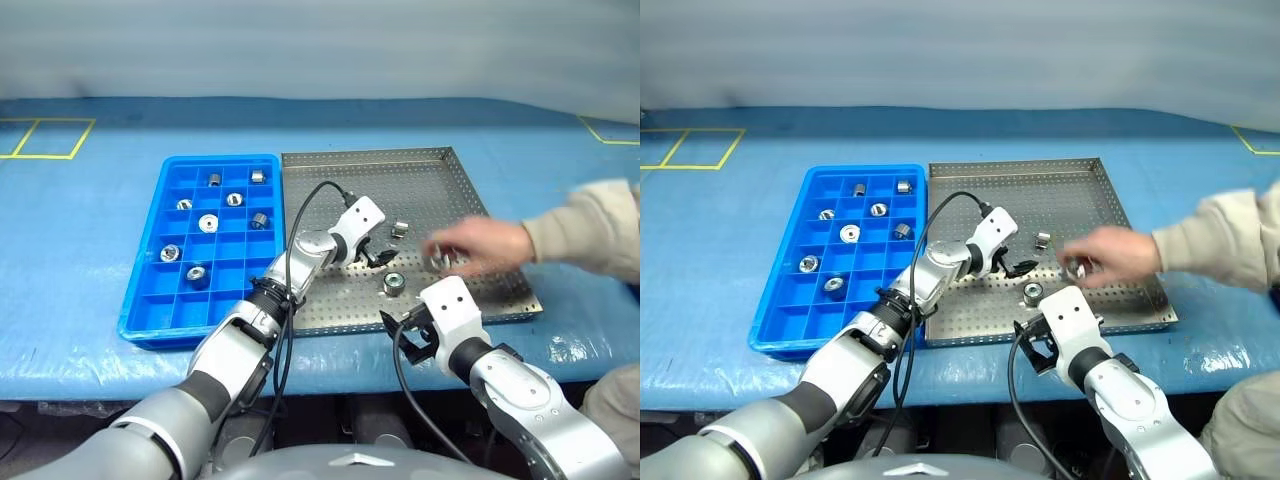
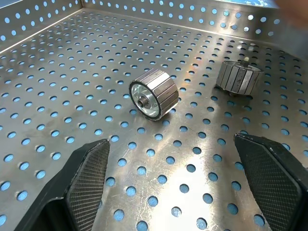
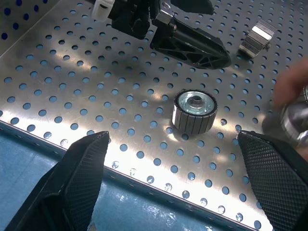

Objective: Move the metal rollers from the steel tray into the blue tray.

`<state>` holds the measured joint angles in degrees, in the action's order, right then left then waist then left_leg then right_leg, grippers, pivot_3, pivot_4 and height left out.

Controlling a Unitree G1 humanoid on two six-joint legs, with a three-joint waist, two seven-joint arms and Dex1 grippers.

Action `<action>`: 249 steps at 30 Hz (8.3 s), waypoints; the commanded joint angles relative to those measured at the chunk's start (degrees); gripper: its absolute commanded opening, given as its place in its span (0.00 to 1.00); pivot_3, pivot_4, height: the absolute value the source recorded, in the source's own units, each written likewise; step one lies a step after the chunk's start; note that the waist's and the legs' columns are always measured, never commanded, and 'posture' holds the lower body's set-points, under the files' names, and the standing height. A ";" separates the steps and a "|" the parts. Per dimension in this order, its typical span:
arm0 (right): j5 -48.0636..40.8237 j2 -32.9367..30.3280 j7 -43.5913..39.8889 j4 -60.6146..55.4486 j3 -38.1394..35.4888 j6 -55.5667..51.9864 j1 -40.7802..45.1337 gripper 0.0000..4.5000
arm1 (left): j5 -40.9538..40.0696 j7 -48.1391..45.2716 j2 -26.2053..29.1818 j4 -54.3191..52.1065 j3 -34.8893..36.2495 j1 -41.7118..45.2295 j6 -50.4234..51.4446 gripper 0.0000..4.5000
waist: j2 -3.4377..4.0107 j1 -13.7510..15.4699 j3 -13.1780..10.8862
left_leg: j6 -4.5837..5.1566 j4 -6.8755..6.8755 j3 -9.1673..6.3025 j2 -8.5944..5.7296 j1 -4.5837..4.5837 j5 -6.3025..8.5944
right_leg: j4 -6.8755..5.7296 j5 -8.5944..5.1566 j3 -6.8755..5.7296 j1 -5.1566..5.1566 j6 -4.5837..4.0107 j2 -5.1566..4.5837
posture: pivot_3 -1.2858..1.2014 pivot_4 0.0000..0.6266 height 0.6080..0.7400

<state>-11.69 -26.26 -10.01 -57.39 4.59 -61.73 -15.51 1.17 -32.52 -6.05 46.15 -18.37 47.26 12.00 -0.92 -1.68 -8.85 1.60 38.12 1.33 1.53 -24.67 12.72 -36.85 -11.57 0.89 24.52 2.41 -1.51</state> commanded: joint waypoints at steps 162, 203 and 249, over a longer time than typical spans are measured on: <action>-37.93 -22.98 60.74 -2.61 -9.95 38.02 -25.46 1.00 | 12.36 -17.82 1.23 6.81 -9.49 11.59 -2.04 0.79 | -0.03 -17.66 -0.01 | 0.43 -0.56 0.81 -0.12 0.57 0.15 | 0.47 0.14 1.55 -0.12 0.59 -0.11 | 0.35 0.24 1.00; -34.39 -18.28 31.46 8.82 6.01 10.24 26.02 1.00 | -5.12 0.76 19.58 -61.70 15.53 -15.98 23.05 0.38 | -0.01 -2.23 -0.01 | 0.84 -0.54 1.67 -0.04 0.76 0.36 | 0.54 0.39 2.40 0.05 1.07 0.09 | 0.54 0.24 1.00; -2.88 4.33 -10.61 25.59 21.77 16.23 36.26 1.00 | -10.38 14.91 27.18 -93.43 29.42 -52.58 51.21 0.61 | -0.14 13.49 0.09 | 0.81 -0.12 1.05 0.08 0.10 0.49 | 0.85 0.43 1.11 0.13 0.67 -0.23 | 0.69 0.24 1.00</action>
<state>-15.02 -22.33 -20.68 -30.24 28.13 -46.23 20.92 -8.16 -17.55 20.73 -45.86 10.70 -5.51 62.26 -1.05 11.82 -8.76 2.39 37.98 2.37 1.62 -24.58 13.21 -36.01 -11.15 1.99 24.67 3.07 -1.74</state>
